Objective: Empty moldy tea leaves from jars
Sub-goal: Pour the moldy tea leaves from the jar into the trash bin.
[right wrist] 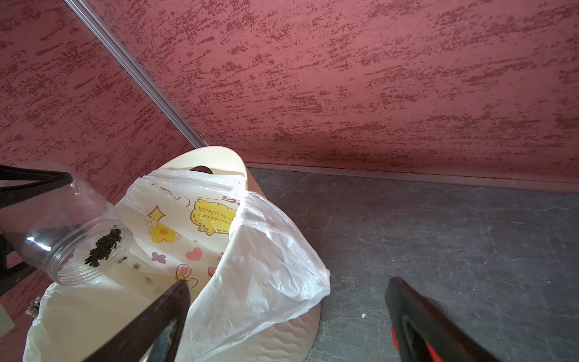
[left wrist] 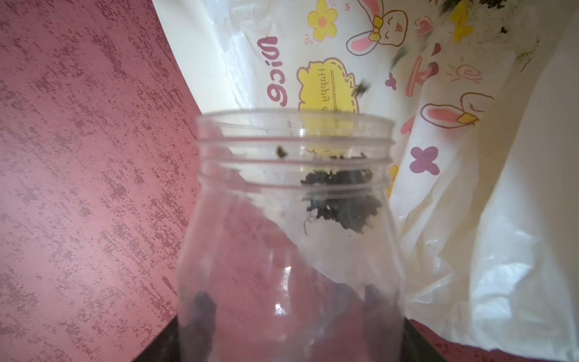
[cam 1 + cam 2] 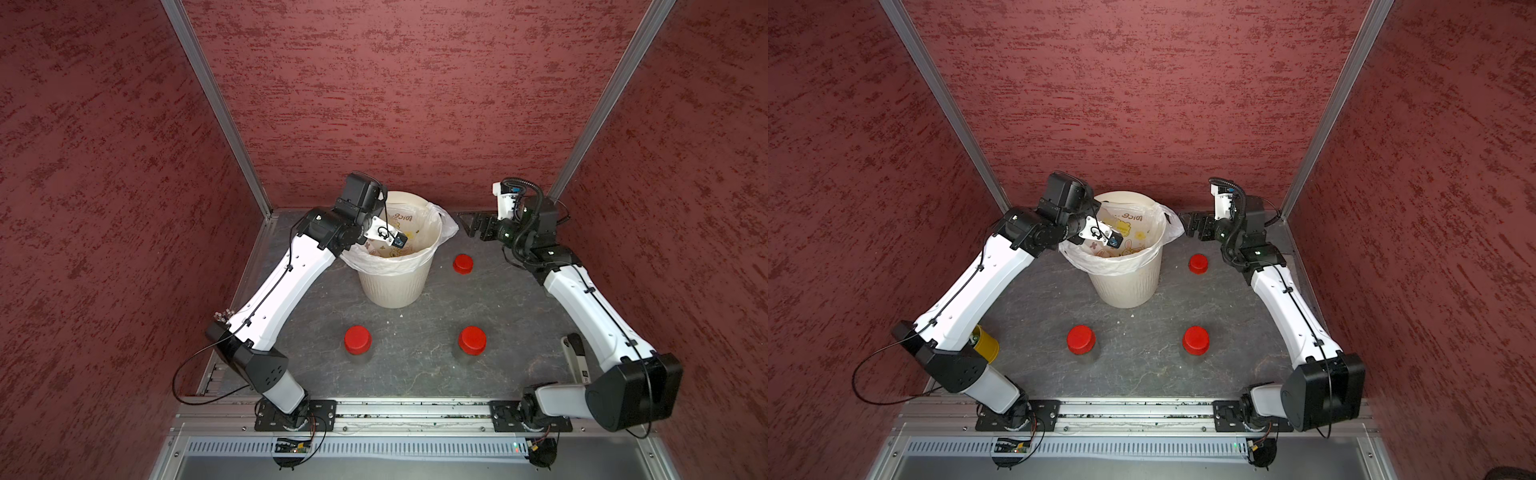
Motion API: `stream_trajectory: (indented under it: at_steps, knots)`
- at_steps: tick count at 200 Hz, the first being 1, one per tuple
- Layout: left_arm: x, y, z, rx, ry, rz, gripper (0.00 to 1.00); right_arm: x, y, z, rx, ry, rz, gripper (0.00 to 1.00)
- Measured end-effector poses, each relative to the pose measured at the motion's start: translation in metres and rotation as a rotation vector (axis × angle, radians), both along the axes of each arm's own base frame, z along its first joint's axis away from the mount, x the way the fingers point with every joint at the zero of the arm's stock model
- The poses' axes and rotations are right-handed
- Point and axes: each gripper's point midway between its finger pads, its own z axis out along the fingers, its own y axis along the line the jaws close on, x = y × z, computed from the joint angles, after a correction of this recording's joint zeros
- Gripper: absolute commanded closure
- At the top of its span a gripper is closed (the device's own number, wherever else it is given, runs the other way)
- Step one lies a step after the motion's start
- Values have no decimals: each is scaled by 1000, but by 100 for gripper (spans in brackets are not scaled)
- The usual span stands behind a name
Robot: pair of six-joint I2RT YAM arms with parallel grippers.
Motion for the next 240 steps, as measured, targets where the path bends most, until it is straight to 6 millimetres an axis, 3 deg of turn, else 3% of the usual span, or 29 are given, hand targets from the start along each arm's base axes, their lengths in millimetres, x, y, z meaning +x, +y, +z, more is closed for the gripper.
stream_trajectory:
  at_steps: [36,84,130,171,211,240]
  knots:
    - [-2,-7,31,-49,-74,-15,30,0,0,0,2,1,1,1]
    - [3,-5,-14,12,23,-4,30,-1,2,1,10,4,10,1]
    - [6,-16,20,-39,-57,-24,30,-1,2,1,11,3,12,1]
    - [3,-9,2,-8,-10,-14,30,-1,2,1,11,4,13,1]
    - [0,-10,13,-26,-36,-20,30,-1,2,1,11,4,13,1]
    - [-2,-7,-4,2,5,-17,30,-1,2,1,11,4,13,1]
